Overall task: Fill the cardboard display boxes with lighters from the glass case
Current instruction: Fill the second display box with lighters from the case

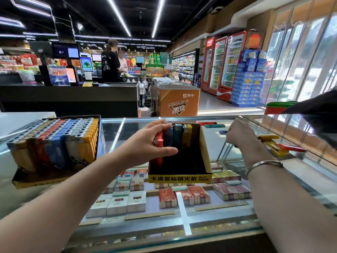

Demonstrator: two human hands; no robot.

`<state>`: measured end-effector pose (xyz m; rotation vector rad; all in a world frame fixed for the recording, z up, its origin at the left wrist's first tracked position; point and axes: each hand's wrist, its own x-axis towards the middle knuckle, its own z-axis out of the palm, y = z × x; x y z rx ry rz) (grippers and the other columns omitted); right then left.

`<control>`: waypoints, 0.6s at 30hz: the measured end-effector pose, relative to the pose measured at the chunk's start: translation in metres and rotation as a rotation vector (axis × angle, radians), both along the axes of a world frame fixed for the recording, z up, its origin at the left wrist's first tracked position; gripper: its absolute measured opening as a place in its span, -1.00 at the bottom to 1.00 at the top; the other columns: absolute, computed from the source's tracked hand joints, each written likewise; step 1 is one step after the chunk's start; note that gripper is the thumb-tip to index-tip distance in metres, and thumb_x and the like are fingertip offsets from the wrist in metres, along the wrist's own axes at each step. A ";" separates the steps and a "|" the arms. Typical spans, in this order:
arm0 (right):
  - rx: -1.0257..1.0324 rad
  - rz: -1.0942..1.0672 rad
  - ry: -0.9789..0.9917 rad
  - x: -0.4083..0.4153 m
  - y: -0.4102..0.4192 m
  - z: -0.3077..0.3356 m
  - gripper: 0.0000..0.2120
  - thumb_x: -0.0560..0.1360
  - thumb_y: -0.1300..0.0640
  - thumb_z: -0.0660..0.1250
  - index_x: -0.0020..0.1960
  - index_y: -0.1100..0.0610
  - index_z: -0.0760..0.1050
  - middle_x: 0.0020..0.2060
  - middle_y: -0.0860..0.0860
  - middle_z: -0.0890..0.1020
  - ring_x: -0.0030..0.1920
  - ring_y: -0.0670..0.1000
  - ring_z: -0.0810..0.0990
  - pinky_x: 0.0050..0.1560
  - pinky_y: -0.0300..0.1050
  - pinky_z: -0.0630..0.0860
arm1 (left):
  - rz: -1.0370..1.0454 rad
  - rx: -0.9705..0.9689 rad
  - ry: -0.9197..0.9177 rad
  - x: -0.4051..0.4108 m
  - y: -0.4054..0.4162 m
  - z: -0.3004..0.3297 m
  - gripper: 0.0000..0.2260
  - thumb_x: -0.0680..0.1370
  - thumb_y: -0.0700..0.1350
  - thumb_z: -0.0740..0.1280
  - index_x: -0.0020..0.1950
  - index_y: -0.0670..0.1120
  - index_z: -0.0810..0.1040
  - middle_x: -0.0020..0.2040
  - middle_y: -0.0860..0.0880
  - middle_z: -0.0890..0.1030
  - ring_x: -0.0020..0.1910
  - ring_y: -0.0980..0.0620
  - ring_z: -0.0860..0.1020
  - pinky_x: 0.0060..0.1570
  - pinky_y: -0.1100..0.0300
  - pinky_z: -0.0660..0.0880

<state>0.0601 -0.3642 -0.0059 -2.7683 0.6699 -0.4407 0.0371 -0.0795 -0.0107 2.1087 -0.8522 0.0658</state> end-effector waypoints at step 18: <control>0.027 -0.081 -0.151 -0.008 -0.010 0.018 -0.77 0.50 0.27 0.25 0.15 0.24 0.49 0.02 0.21 0.55 0.05 0.23 0.51 -0.14 -0.04 0.38 | 0.049 -0.086 -0.071 0.006 -0.026 -0.012 -0.43 0.37 0.18 0.43 0.34 0.12 0.37 0.43 0.18 0.25 0.29 0.03 0.40 0.13 0.00 0.53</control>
